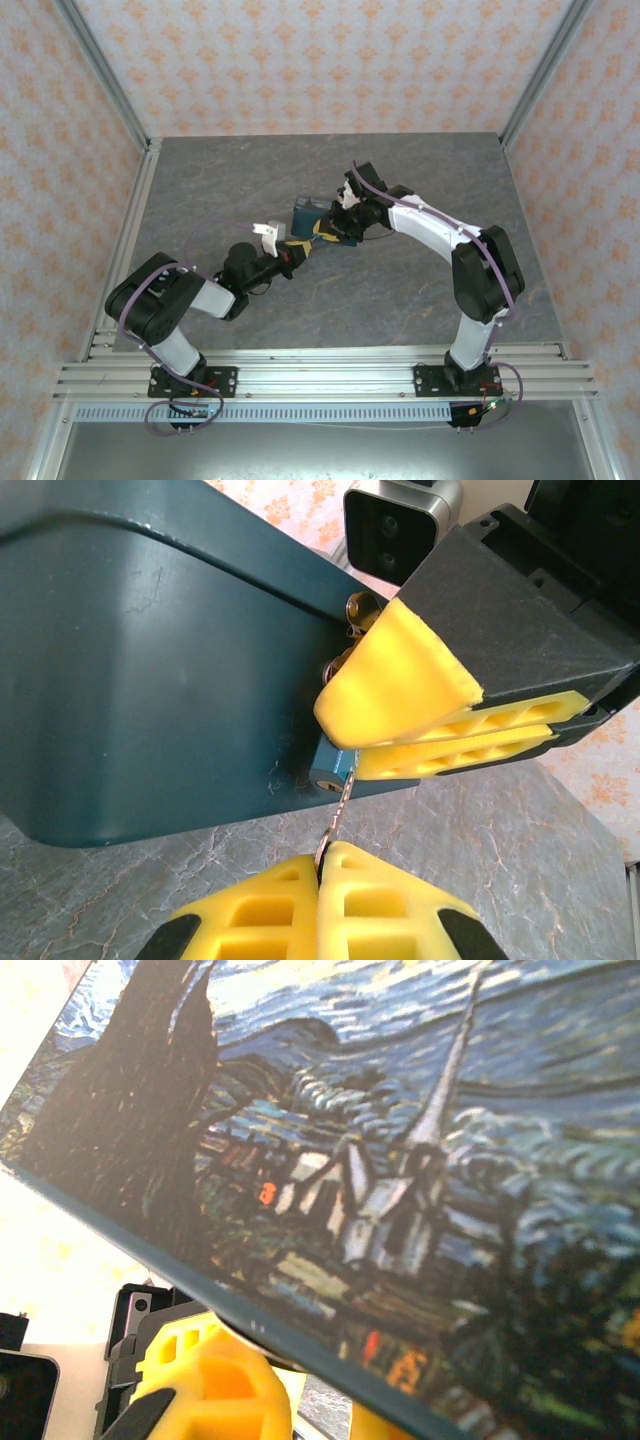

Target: Unlock a padlock with a key

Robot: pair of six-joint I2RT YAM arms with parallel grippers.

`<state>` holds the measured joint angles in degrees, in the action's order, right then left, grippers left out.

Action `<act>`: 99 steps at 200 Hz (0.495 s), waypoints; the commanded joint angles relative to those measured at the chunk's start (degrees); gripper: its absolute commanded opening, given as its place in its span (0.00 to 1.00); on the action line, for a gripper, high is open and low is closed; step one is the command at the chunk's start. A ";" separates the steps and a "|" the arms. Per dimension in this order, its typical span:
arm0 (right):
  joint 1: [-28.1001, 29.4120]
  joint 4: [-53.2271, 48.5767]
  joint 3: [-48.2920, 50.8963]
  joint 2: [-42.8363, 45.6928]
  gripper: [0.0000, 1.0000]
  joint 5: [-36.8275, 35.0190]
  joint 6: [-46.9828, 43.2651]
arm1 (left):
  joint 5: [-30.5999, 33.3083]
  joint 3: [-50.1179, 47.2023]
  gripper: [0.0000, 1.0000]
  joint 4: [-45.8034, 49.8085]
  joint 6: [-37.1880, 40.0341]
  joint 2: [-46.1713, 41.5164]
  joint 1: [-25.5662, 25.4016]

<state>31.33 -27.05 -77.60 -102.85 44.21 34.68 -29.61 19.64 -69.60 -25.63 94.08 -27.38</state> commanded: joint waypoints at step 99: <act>0.11 0.42 -1.72 2.73 0.00 1.71 -0.58 | -5.50 0.73 0.00 -4.92 -3.49 2.18 1.97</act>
<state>31.33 -27.07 -77.60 -102.85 44.47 34.70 -32.71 18.72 -71.46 -28.03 95.85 -25.87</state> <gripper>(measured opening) 0.143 0.048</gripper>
